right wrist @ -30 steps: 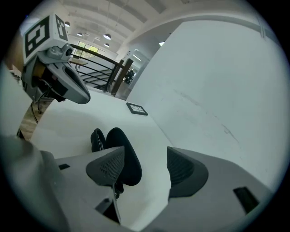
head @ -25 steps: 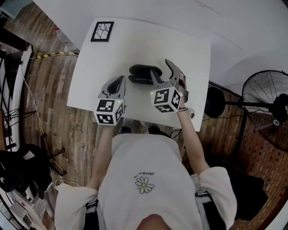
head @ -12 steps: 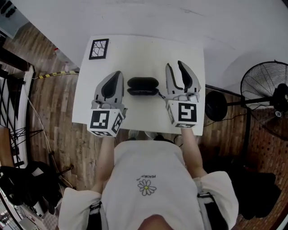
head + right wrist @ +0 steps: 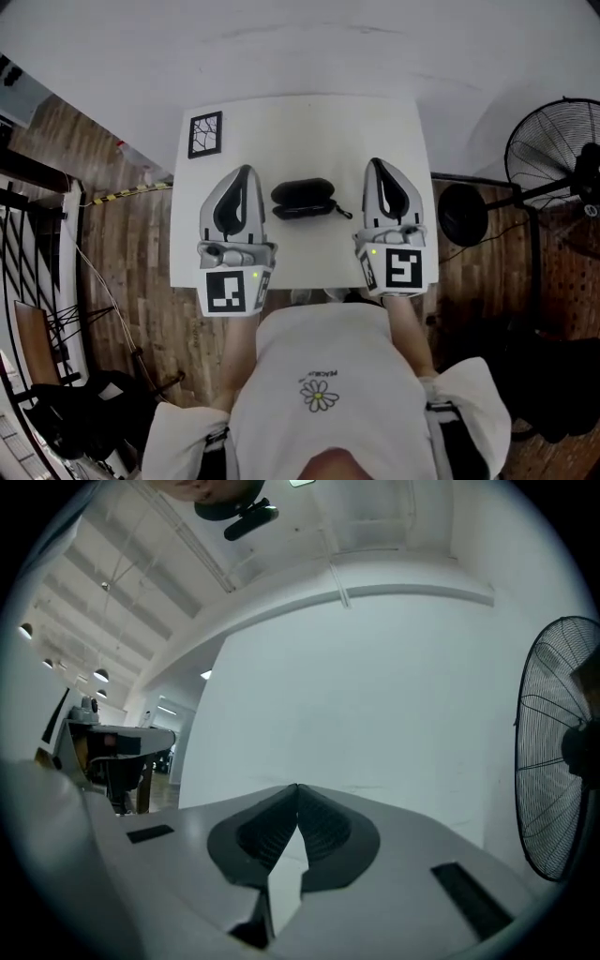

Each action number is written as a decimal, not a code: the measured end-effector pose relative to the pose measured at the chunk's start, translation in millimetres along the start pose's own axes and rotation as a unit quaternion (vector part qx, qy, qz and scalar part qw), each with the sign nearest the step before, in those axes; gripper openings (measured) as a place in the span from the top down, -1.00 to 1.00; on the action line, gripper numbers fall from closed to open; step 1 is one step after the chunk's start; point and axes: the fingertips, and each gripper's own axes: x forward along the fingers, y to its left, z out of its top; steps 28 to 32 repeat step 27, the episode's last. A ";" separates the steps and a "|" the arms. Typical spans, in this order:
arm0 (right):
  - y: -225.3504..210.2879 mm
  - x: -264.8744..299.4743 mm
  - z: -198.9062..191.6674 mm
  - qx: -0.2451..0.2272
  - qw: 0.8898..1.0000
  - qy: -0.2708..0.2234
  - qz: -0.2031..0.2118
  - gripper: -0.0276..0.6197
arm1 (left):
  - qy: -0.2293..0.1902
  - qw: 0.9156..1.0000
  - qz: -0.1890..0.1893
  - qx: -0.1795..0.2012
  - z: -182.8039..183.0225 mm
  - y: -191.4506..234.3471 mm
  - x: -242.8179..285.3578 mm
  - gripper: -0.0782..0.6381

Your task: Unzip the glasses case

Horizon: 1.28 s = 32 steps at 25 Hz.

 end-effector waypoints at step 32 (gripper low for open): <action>10.2 -16.7 -24.0 -0.019 0.999 0.048 0.014 0.90 | 0.016 1.000 0.003 -0.004 -13.6 -9.5 -2.4 0.74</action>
